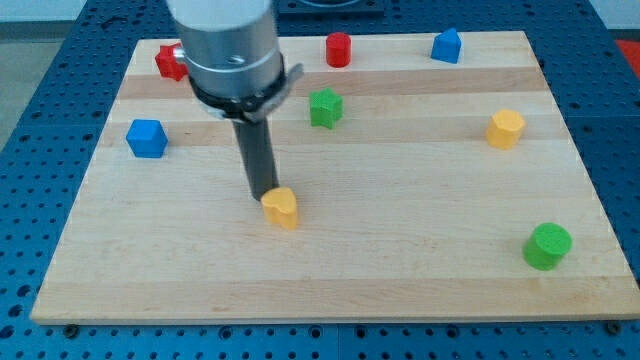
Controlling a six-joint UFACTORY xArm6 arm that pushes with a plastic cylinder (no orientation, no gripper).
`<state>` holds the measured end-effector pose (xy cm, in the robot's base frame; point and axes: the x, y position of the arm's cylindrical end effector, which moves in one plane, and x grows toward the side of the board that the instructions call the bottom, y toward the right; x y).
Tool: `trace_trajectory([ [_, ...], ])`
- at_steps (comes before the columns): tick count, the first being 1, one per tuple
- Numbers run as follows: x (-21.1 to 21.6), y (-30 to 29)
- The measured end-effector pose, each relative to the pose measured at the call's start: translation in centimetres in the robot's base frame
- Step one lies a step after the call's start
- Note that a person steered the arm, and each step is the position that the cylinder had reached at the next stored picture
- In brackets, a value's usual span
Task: Move yellow heart towards the bottom center
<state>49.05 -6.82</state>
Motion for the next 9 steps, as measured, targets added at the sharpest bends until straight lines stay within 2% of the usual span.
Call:
trace_trajectory([
  [3, 0.9, 2.5],
  [5, 1.2, 6.2],
  [9, 2.1, 6.5],
])
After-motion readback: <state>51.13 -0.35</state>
